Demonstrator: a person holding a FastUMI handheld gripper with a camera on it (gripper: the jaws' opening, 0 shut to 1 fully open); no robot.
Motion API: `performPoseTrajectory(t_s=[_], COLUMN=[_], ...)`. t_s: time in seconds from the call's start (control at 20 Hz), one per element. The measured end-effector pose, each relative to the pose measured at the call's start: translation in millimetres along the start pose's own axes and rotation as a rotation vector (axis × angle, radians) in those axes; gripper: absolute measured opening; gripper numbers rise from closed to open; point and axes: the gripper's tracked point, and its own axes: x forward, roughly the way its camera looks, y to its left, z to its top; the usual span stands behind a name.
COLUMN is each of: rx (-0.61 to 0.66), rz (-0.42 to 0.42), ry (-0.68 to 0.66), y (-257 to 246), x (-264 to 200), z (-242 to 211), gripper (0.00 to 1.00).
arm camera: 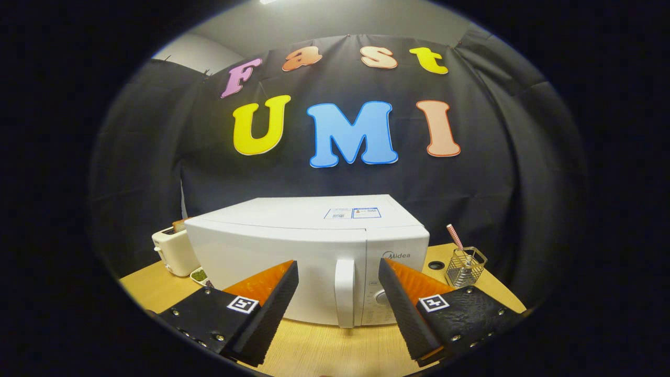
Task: Open the microwave, put the food inside, and close the microwave door.
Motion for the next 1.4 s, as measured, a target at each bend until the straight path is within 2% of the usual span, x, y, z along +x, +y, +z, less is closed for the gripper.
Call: performPoseTrajectory(t_s=[0.15, 0.3, 0.45, 0.5, 0.55, 0.7, 0.75, 0.8, 0.85, 0.95, 1.0, 1.4], rx=[-0.016, -0.040, -0.037, -0.022, -0.013, 0.033, 0.029, 0.019, 0.001, 0.017, 0.034, 0.005], rz=[-0.024, -0.033, -0.082, -0.092, -0.107, -0.102, -0.093, -0.091, -0.104, -0.122, -0.121, -0.137], ry=[0.009, 0.015, 0.017, 0.030, 0.050, 0.086, 0.083, 0.091, 0.097, 0.114, 0.113, 0.087], y=[-2, 0, -8, -10, -10, -10, -8, -4, -5, -6, -7, -6], x=[13, 23, 31, 34, 36, 38, 37, 34, 44, 39, 38, 25], z=[-10, -18, -22, -25, -33, -43, -43, -44, -47, -47, -45, -45], gripper=[0.96, 0.91, 0.87, 0.75, 0.73, 0.44, 0.44, 0.37, 0.23, 0.24, 0.17, 0.17])
